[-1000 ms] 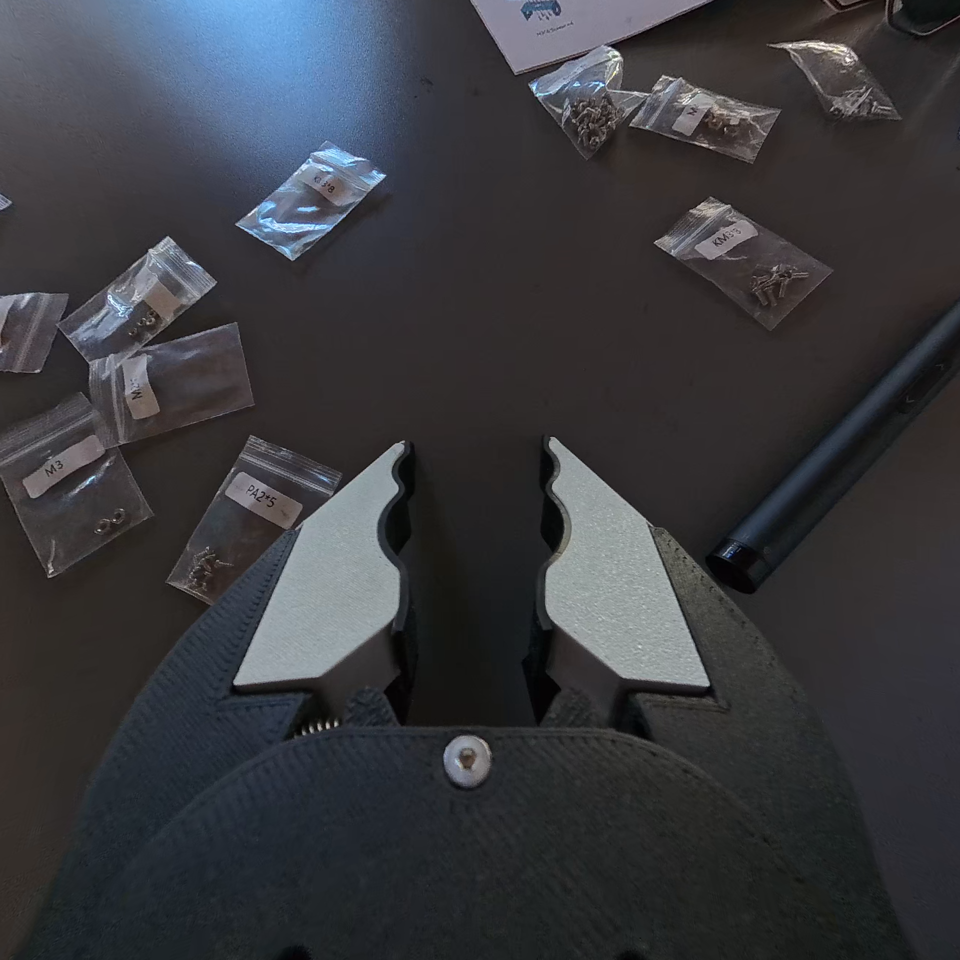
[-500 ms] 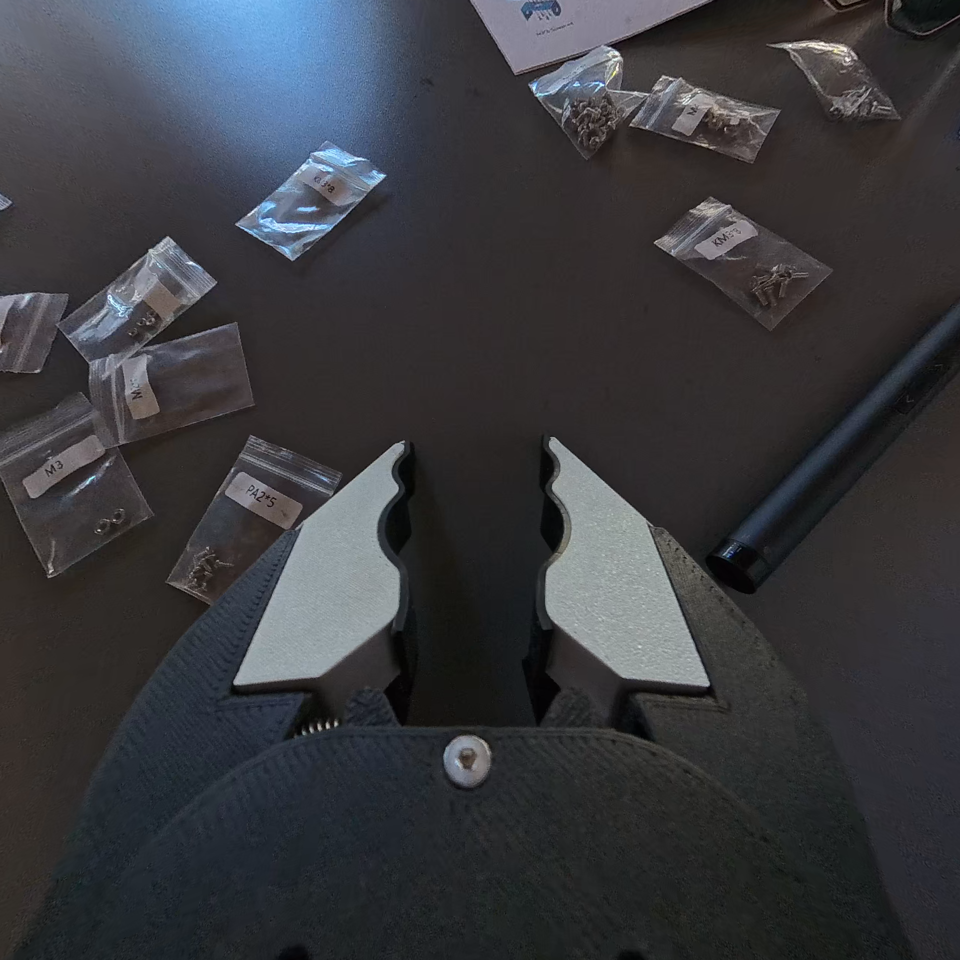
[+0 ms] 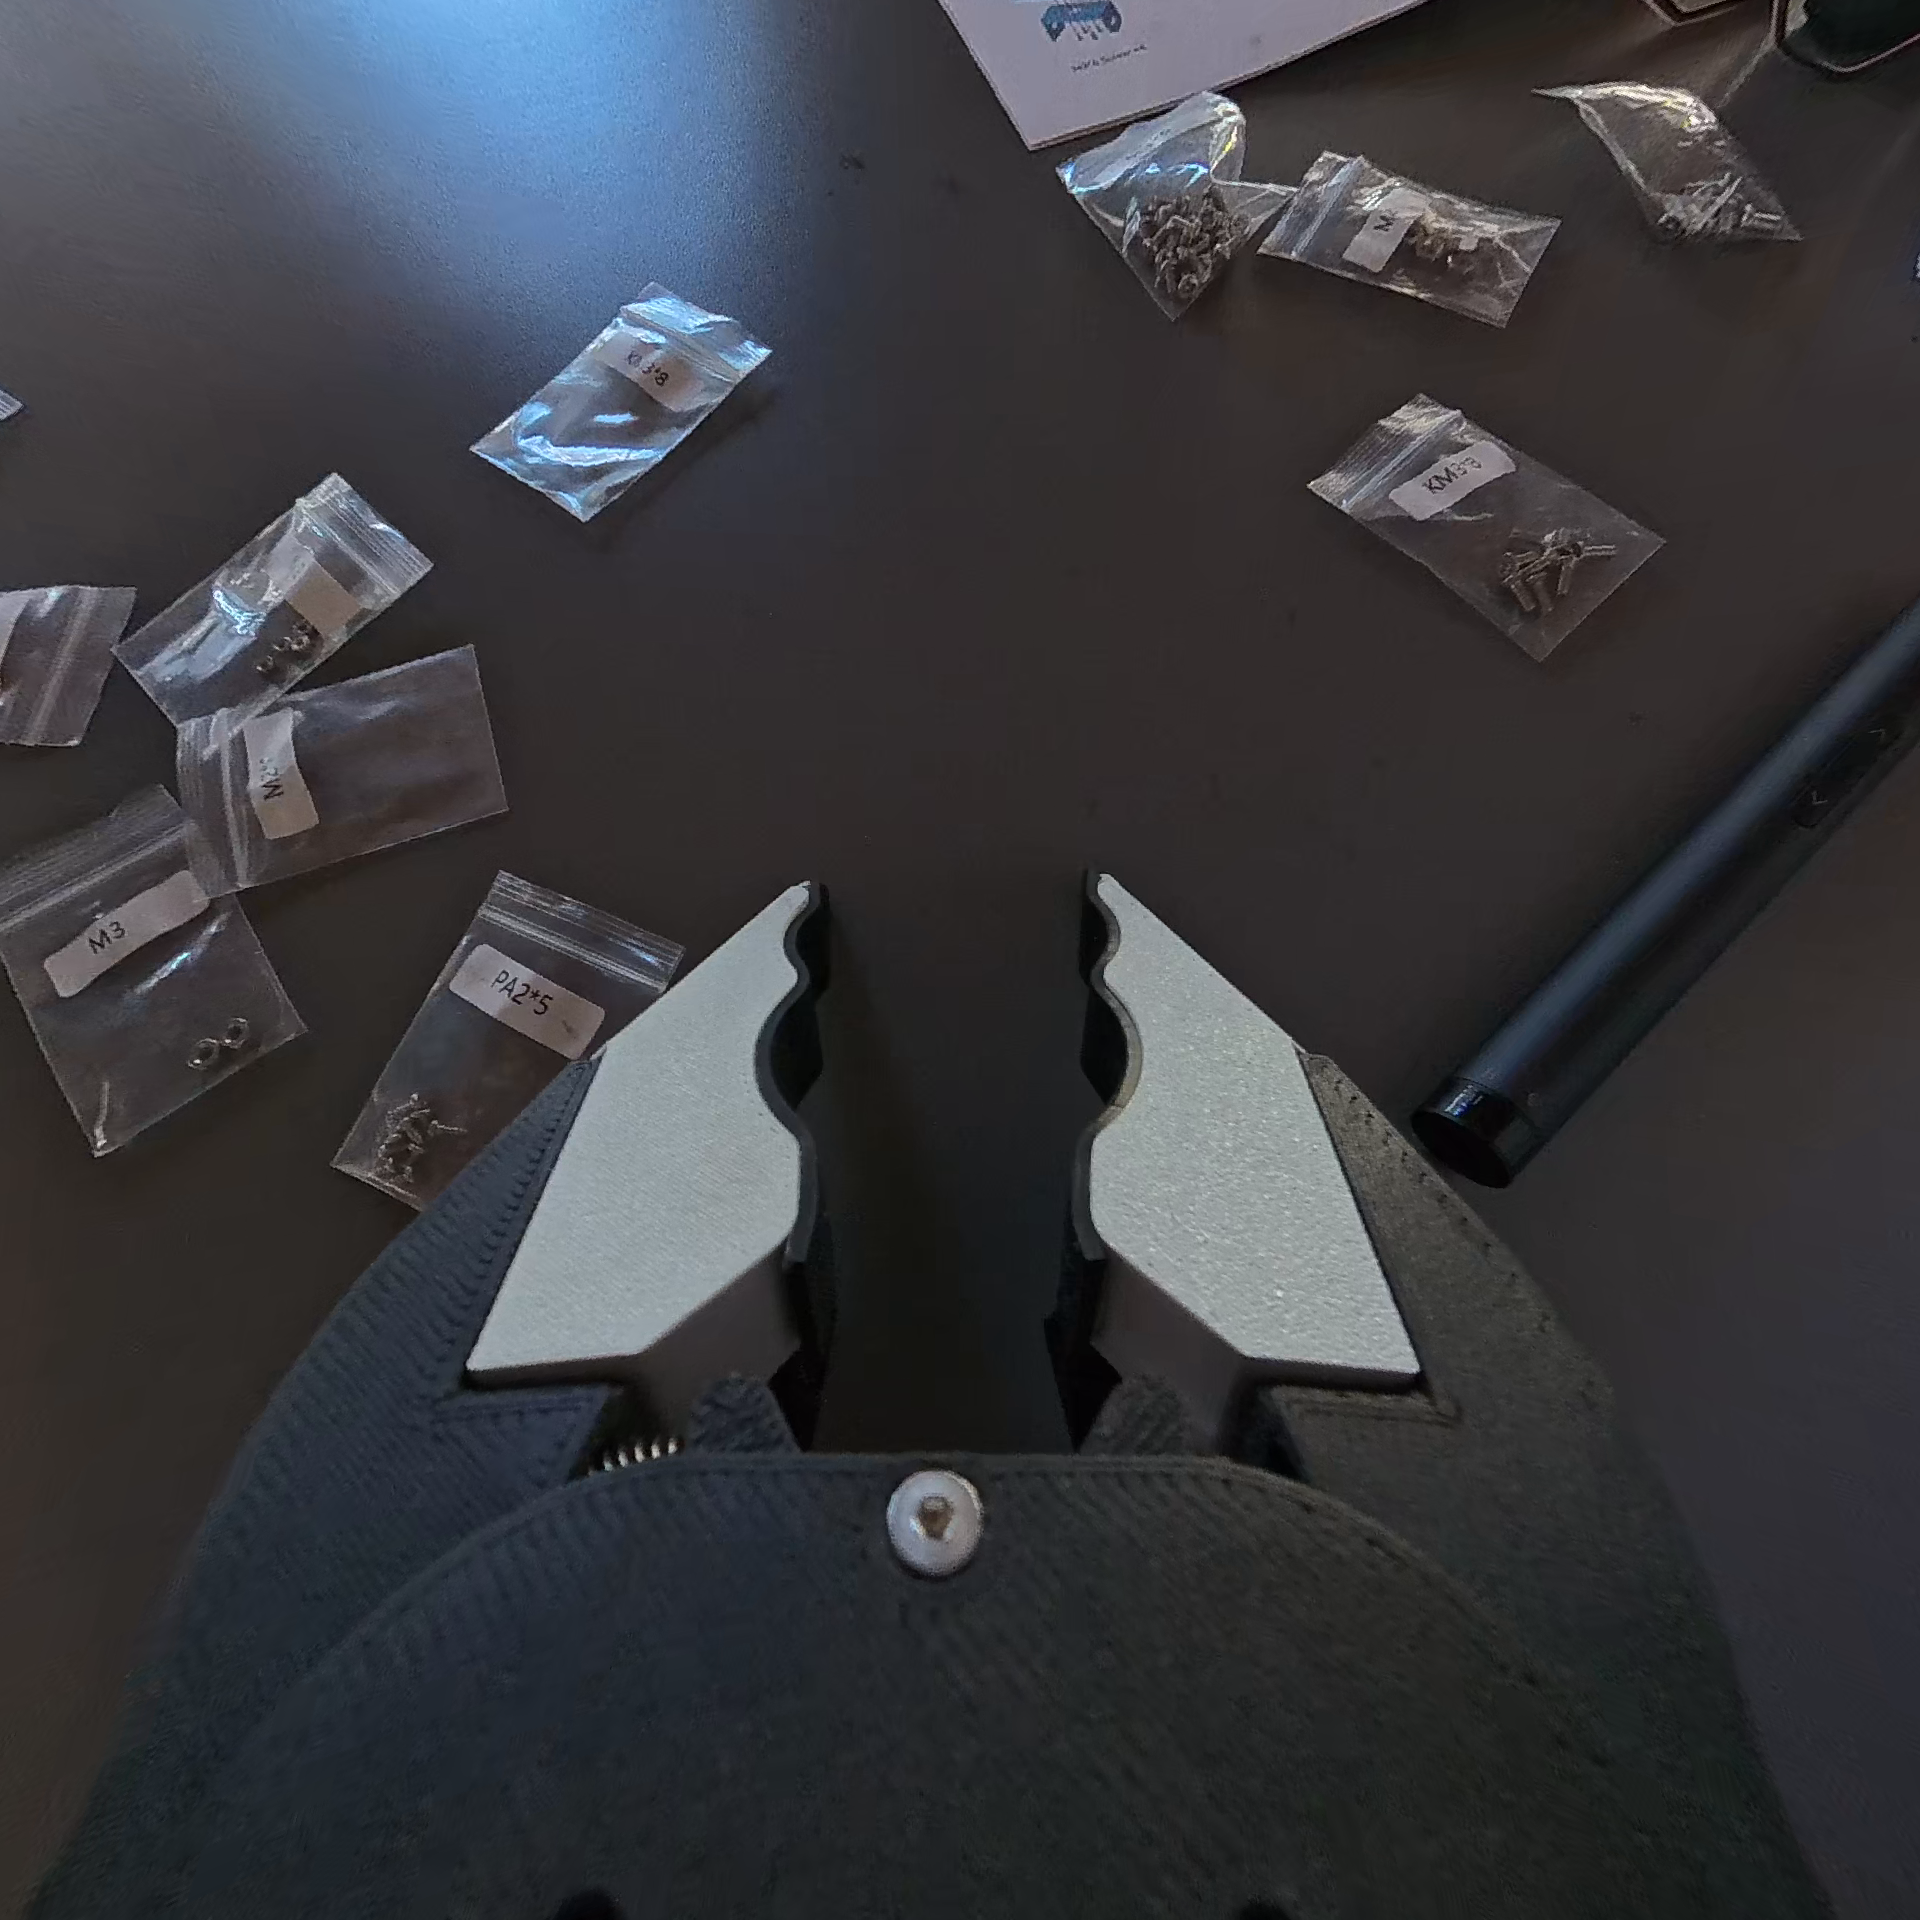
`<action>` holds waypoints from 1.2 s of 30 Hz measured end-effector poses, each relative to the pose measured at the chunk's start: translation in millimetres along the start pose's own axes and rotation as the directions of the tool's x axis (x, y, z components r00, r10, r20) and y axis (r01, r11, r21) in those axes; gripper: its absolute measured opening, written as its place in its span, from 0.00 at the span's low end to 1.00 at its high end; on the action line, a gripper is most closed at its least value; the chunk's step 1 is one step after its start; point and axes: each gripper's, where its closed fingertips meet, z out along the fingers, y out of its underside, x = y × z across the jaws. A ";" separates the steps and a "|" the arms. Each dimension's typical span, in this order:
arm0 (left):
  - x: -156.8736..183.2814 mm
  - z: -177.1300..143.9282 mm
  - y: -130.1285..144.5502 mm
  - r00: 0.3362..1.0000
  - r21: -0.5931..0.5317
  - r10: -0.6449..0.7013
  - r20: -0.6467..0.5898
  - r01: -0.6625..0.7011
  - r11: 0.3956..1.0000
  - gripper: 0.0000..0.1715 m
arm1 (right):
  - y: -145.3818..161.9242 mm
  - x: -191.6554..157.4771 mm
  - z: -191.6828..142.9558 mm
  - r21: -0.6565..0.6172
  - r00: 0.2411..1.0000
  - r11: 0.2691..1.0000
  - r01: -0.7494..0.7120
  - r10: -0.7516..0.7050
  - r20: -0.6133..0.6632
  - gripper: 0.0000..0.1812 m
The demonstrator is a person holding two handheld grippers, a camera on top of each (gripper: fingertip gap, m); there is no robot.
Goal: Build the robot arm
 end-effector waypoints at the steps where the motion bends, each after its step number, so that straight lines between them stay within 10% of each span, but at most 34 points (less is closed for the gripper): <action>1: 0.0 0.1 0.0 1.000 0.000 0.000 -0.001 0.000 1.000 0.28 | -3.8 2.9 -5.5 0.039 1.000 0.999 -0.004 0.005 -0.009 0.25; 7: 0.0 0.0 0.0 1.000 0.000 0.001 -0.001 -0.001 1.000 0.28 | -49.4 60.7 -69.7 0.454 0.948 0.890 -0.030 0.170 -0.271 0.34; 11: 0.1 -0.1 0.0 1.000 0.000 0.001 -0.001 -0.001 1.000 0.28 | -29.1 129.5 -171.3 0.512 0.541 0.847 0.143 0.366 -0.757 0.26; 14: 0.1 0.1 -0.2 1.000 0.001 0.004 -0.001 -0.004 1.000 0.28 | -0.2 146.0 -202.4 0.450 0.339 0.888 0.096 0.395 -0.854 0.25; 36: -0.3 0.5 -0.3 1.000 0.001 0.008 -0.003 -0.008 1.000 0.27 | 23.1 159.6 -174.4 0.304 0.335 0.952 -0.033 0.297 -0.894 0.00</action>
